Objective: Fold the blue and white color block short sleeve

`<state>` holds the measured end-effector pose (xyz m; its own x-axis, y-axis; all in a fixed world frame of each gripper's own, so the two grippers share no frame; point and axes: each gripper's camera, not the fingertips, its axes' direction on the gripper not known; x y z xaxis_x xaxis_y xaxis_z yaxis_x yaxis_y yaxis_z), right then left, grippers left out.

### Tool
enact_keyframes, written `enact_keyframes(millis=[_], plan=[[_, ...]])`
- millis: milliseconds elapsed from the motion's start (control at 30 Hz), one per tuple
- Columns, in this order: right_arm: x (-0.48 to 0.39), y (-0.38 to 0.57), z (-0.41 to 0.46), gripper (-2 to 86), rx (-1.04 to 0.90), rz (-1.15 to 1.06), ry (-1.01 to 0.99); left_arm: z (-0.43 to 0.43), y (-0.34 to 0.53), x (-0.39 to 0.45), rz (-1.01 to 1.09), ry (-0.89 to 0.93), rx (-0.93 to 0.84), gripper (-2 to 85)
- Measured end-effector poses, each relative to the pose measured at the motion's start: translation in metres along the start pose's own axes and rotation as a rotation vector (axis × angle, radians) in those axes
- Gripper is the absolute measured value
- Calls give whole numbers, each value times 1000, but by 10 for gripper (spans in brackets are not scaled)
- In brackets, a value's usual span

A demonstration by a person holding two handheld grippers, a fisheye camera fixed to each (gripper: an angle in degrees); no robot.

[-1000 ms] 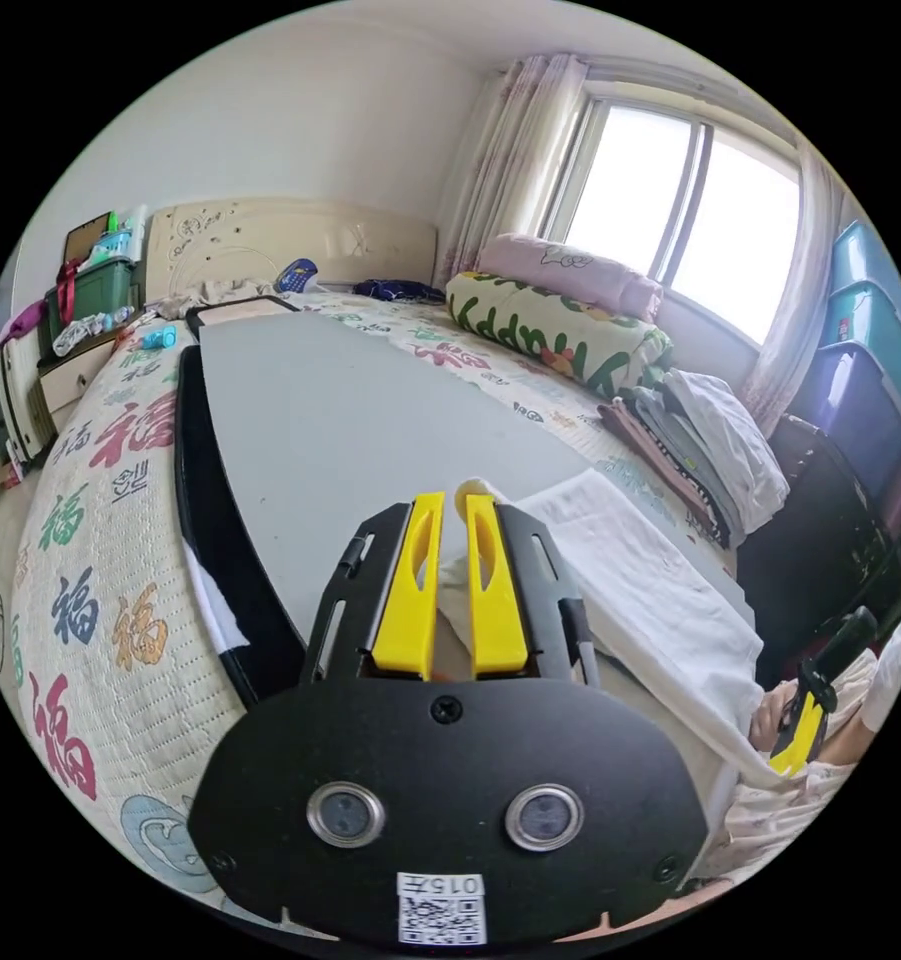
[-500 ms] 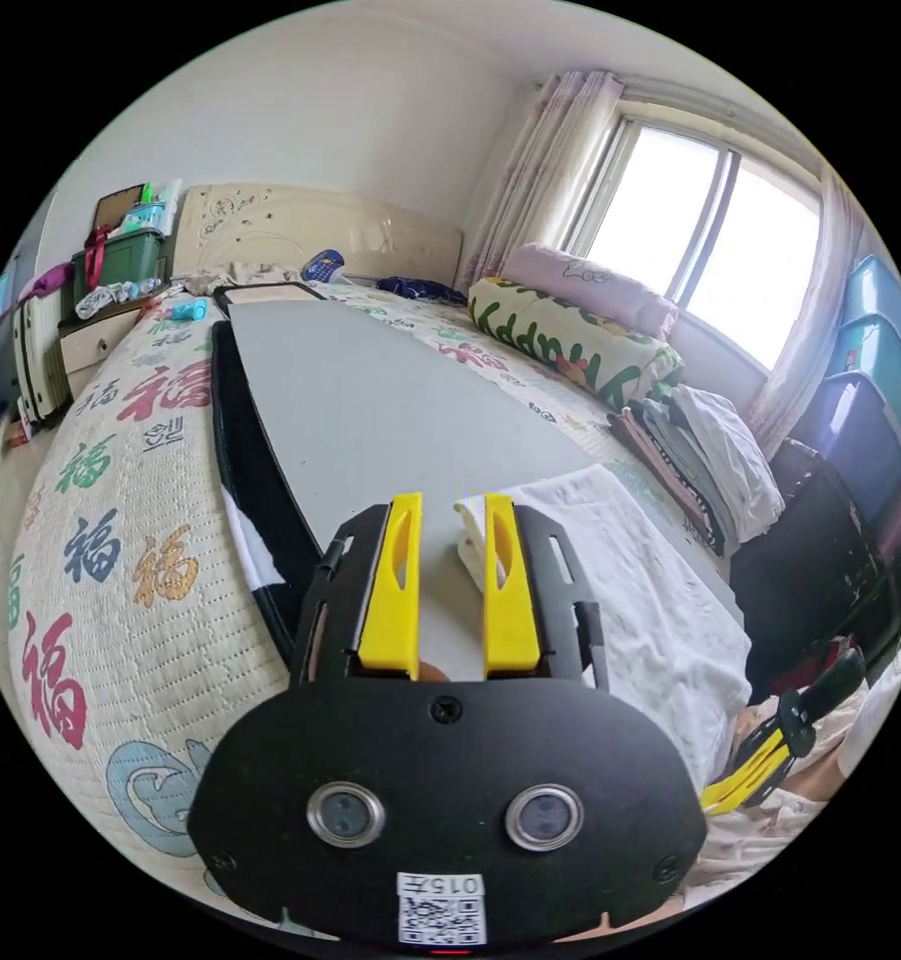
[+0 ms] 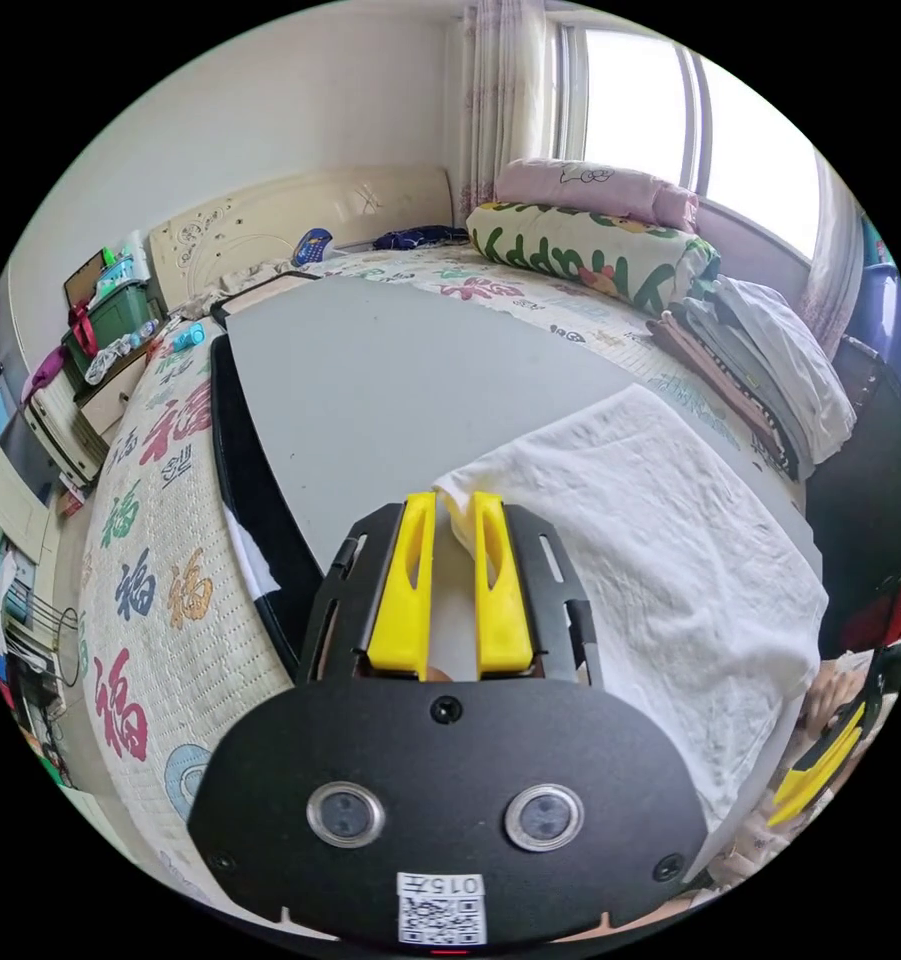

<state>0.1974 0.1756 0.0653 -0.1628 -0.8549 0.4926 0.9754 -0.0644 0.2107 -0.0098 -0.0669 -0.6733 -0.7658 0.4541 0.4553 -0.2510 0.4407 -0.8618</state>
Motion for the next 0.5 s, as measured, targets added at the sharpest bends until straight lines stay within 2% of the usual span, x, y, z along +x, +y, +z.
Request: enact_keyframes(millis=[133,267,500], plan=[[-35,-7,35,69,-90,-66,131,5,-11,34,-17,34,19,69],[-59,-18,73,60,-188,-60,153,19,-26,74,-12,37,2,68],[-94,-37,81,26,-141,-46,232,36,-47,134,10,8,-15,63]])
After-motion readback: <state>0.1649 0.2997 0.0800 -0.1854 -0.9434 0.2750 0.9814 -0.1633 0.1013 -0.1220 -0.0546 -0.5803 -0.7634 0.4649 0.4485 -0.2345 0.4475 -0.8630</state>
